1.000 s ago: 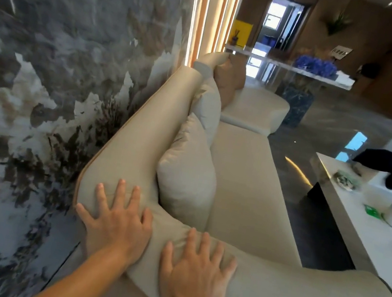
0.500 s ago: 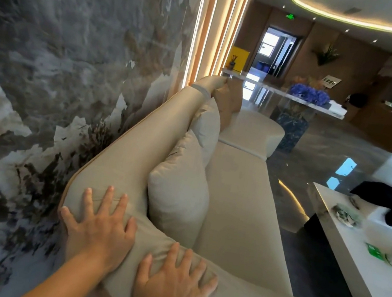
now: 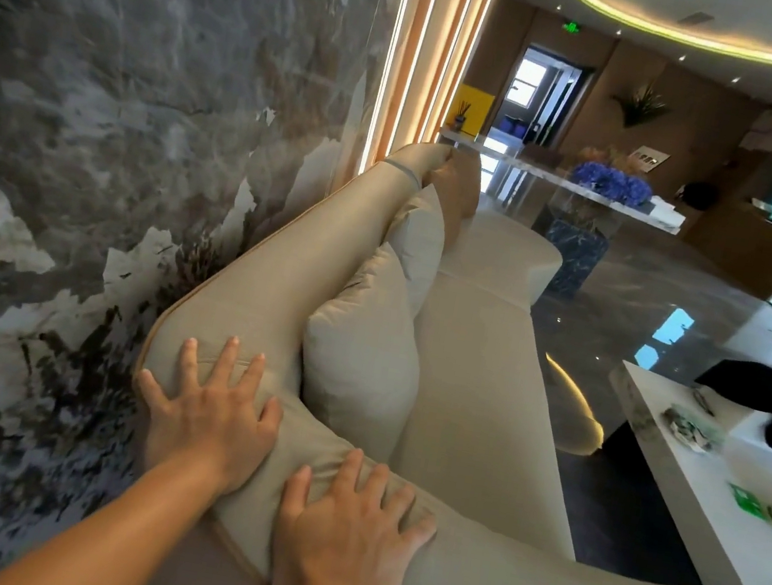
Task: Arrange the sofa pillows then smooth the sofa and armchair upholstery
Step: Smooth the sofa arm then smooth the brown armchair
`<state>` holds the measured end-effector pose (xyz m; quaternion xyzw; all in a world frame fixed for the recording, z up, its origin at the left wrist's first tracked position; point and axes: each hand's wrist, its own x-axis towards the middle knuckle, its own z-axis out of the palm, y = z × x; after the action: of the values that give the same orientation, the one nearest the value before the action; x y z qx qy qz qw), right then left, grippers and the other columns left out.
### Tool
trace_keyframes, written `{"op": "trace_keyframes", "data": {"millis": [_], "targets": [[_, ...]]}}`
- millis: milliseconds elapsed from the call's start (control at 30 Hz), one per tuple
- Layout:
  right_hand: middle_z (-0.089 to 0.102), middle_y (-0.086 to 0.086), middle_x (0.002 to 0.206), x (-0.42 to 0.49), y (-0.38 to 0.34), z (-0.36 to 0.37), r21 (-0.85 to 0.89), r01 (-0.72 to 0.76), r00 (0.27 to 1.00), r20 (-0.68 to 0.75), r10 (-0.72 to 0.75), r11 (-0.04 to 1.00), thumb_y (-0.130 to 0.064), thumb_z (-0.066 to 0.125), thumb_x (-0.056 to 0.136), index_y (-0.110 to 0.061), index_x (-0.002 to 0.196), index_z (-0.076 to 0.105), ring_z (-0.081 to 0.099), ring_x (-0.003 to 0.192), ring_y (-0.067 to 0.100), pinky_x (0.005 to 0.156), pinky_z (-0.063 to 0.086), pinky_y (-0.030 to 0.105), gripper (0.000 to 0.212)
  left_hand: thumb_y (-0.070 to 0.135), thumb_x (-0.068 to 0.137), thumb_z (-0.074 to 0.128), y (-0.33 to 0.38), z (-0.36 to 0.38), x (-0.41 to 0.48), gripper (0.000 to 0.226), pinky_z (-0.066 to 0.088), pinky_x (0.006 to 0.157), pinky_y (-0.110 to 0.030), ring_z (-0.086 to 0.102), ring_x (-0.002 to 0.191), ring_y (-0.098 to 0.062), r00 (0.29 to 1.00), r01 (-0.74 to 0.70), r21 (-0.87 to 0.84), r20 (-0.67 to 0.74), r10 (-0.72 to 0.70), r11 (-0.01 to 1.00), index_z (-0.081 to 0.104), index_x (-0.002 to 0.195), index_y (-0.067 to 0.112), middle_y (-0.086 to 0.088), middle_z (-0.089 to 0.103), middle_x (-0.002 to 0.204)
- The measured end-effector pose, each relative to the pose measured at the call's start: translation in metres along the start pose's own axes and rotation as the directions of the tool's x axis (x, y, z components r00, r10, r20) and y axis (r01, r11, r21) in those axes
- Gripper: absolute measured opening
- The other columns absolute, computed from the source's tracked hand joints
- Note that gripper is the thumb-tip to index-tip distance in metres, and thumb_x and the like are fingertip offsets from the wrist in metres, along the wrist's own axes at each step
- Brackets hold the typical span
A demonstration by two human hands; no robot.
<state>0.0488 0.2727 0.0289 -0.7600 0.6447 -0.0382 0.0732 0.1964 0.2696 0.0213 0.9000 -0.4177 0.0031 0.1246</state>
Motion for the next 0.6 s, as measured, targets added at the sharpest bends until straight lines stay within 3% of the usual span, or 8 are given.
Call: {"op": "trace_keyframes", "data": {"millis": [200,300,400,600], "targets": [[0.031,0.006,0.158,-0.001,0.003,0.001,-0.031,-0.002,1.000,-0.006,0.002,1.000,-0.066,0.004,0.083,-0.027,0.152,0.021,0.024,0.139,0.037,0.109,0.004,0.064,0.082,0.064,0.086,0.016,0.001,0.001,0.003,0.069,-0.002,0.109,-0.072,-0.007,0.149,-0.035,0.999,-0.005,0.000,0.051,0.005,1.000,0.019,0.151,0.040,0.008,0.004,0.165],[0.022,0.006,0.162,-0.002,0.007,-0.001,0.019,0.014,0.999,0.051,-0.015,1.000,-0.065,0.006,0.087,-0.029,0.154,0.014,0.012,0.146,0.037,0.112,-0.004,0.062,0.076,0.071,0.082,0.016,-0.001,-0.003,0.003,0.072,-0.004,0.108,-0.073,-0.010,0.149,-0.035,0.995,-0.030,-0.007,0.099,0.030,1.000,0.023,0.149,0.045,0.008,0.005,0.166],[0.008,0.003,0.165,-0.006,0.031,-0.010,0.063,0.121,0.983,0.133,-0.128,0.991,-0.059,0.011,0.094,-0.037,0.153,0.008,0.002,0.151,0.031,0.117,-0.006,0.056,0.063,0.072,0.086,0.015,-0.006,-0.012,-0.003,0.064,-0.008,0.110,-0.071,-0.014,0.149,-0.033,0.985,-0.064,-0.060,0.157,0.072,0.996,0.026,0.145,0.051,0.009,0.003,0.165],[-0.008,-0.003,0.165,-0.072,0.125,-0.033,-0.023,0.023,0.989,0.146,-0.019,0.999,-0.051,0.009,0.098,-0.043,0.151,-0.006,-0.011,0.151,0.027,0.120,-0.007,0.050,0.056,0.057,0.097,0.007,-0.018,-0.021,-0.067,0.055,-0.001,0.120,-0.056,-0.012,0.150,-0.032,0.932,-0.190,-0.009,0.313,0.183,0.982,0.001,0.151,0.050,0.005,-0.008,0.166]]}}
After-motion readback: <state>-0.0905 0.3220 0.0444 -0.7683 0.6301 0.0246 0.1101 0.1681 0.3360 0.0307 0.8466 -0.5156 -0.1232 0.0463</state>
